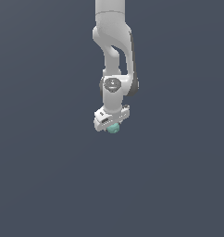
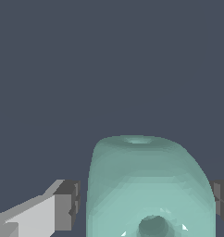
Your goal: Pick up the object and move it to a goal position.
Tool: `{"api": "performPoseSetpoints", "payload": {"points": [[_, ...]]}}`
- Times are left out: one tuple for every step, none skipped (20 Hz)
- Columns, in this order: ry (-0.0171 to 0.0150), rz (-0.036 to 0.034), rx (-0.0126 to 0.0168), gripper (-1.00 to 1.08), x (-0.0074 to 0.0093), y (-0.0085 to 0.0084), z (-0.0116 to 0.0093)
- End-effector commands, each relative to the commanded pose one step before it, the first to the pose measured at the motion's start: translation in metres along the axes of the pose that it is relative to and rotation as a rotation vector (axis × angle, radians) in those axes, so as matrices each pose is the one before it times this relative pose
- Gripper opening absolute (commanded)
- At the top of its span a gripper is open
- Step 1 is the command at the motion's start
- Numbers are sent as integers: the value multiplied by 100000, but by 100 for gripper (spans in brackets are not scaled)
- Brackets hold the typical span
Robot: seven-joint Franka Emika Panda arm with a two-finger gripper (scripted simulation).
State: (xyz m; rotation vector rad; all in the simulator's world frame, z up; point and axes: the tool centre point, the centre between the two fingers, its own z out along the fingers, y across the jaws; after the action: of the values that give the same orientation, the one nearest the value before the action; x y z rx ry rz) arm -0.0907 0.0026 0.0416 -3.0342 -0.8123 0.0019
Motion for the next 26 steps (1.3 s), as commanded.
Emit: {"api": "performPoseSetpoints", "payload": {"points": [[100, -73, -94, 100, 58, 9, 218], [0, 0, 0, -100, 0, 0, 0], [0, 0, 0, -100, 0, 0, 0], [0, 0, 0, -100, 0, 0, 0], [0, 0, 0, -100, 0, 0, 0], [0, 0, 0, -100, 0, 0, 0], [0, 0, 0, -100, 0, 0, 0], [0, 0, 0, -100, 0, 0, 0], [0, 0, 0, -100, 0, 0, 0], [0, 0, 0, -100, 0, 0, 0], [0, 0, 0, -100, 0, 0, 0], [91, 114, -86, -100, -6, 77, -93], [0, 0, 0, -100, 2, 19, -24], [0, 0, 0, -100, 7, 58, -71], [0, 0, 0, -100, 11, 97, -118], [0, 0, 0, -100, 15, 136, -165], [0, 0, 0, -100, 20, 174, -211], [0, 0, 0, -100, 24, 213, -258], [0, 0, 0, -100, 29, 251, -304], [0, 0, 0, -100, 34, 289, -350], [8, -24, 42, -100, 45, 318, -388], [0, 0, 0, -100, 44, 364, -441], [0, 0, 0, -100, 49, 401, -486], [0, 0, 0, -100, 55, 438, -531], [0, 0, 0, -100, 60, 474, -576], [15, -31, 60, -100, 74, 501, -609]]}}
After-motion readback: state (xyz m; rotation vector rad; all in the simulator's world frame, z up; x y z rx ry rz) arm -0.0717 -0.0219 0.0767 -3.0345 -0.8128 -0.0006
